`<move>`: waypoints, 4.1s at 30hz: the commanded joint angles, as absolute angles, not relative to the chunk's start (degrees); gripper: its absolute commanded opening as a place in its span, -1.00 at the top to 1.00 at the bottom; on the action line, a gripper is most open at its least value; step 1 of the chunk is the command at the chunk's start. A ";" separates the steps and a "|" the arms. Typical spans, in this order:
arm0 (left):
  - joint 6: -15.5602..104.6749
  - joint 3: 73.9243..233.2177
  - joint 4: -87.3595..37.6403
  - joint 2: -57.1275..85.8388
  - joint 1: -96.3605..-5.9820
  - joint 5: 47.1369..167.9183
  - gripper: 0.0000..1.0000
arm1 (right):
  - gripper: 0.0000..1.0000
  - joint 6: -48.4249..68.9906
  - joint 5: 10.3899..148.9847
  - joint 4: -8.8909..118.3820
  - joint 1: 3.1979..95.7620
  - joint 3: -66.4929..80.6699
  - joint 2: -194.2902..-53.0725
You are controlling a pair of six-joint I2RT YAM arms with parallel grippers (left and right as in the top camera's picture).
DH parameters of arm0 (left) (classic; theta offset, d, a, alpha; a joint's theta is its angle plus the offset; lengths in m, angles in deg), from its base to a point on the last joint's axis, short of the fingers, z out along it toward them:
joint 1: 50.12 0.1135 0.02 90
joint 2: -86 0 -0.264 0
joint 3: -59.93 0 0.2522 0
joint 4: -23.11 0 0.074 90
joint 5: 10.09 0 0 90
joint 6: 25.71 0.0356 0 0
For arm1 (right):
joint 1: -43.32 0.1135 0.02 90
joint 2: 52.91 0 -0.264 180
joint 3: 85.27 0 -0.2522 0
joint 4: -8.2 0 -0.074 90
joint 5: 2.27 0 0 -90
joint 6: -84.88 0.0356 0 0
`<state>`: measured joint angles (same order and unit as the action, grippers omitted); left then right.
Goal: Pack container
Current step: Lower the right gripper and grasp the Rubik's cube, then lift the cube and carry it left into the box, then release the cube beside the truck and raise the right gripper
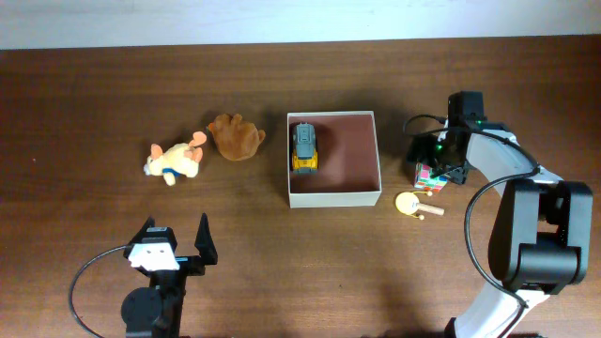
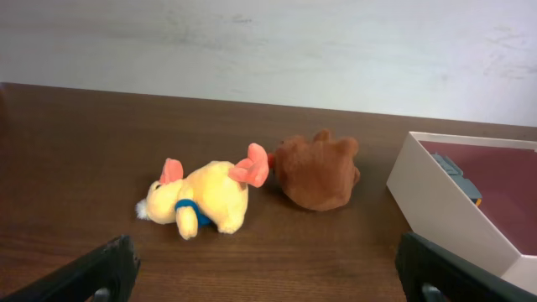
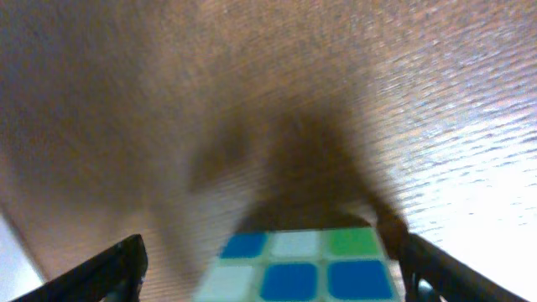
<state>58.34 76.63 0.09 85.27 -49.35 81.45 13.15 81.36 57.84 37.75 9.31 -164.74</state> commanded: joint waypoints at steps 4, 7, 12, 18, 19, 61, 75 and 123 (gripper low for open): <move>59.26 76.37 0.13 85.71 -49.08 82.11 -0.99 | -0.68 0.60 86.10 60.35 37.95 10.27 -165.90; 59.26 76.37 0.13 85.71 -49.08 82.11 -0.99 | -0.59 -3.18 86.08 60.57 37.95 10.27 -165.90; 59.26 76.37 0.13 85.71 -49.08 82.09 -0.99 | -0.34 -6.48 86.26 60.46 37.95 10.27 -165.90; 59.26 76.37 0.13 85.71 -49.08 82.09 -0.99 | -0.21 -9.02 86.98 60.50 37.95 10.27 -165.90; 59.26 76.37 0.13 85.71 -49.08 82.09 -0.99 | -0.18 -9.17 86.98 60.50 37.95 10.27 -165.90; 59.26 76.37 0.13 85.71 -49.08 82.09 -0.99 | 0.09 -12.36 47.04 87.08 49.58 -24.42 -165.57; 59.26 76.37 0.13 85.71 -49.08 82.11 -0.99 | 0.08 2.59 78.91 80.13 61.27 -24.16 -170.73; 59.26 76.37 0.13 85.71 -49.08 82.09 -0.99 | -0.21 3.24 78.32 79.65 65.53 -26.69 -175.10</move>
<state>58.34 76.63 0.07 85.27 -49.35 81.45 3.97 78.93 79.02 65.29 -25.86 -176.65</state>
